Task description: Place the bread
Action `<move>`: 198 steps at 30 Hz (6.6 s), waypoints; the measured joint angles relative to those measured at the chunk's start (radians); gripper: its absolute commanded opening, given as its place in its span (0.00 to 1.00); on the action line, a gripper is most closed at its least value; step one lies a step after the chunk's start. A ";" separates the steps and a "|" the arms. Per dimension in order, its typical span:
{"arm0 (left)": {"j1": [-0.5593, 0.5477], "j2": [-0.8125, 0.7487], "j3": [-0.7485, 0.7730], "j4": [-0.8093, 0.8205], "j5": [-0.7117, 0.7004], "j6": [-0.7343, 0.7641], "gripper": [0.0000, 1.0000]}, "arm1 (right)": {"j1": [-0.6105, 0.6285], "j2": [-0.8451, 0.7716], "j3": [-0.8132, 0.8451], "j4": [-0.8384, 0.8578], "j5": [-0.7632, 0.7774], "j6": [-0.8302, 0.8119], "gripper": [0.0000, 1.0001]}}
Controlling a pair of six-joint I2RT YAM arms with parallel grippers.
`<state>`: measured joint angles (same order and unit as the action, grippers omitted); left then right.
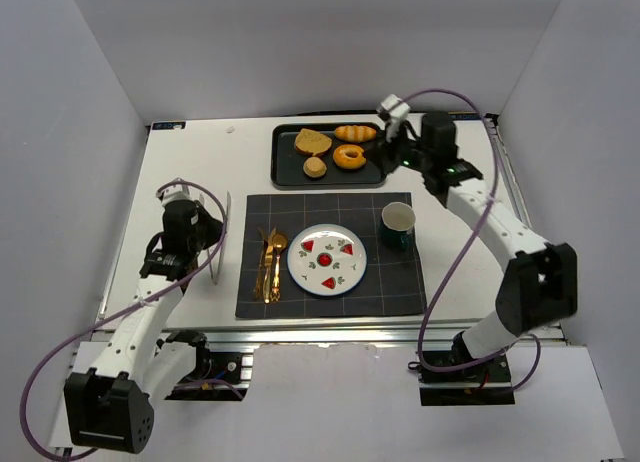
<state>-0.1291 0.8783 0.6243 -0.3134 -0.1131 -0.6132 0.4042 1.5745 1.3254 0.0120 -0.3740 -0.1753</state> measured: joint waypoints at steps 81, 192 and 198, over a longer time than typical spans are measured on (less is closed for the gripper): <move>-0.237 1.147 0.898 0.106 0.431 -0.204 0.50 | -0.385 -0.159 -0.262 -0.060 -0.636 -0.041 0.82; -0.300 0.432 0.521 -0.211 0.438 -0.168 0.38 | -0.423 -0.209 -0.293 -0.088 -0.711 -0.087 0.87; -0.301 0.789 0.602 0.155 0.460 -0.410 0.43 | -0.423 -0.209 -0.300 -0.061 -0.714 -0.071 0.87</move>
<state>-0.4297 1.6672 1.2263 -0.1585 0.3466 -1.0237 -0.0193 1.3655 1.0256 -0.0486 -1.0882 -0.2462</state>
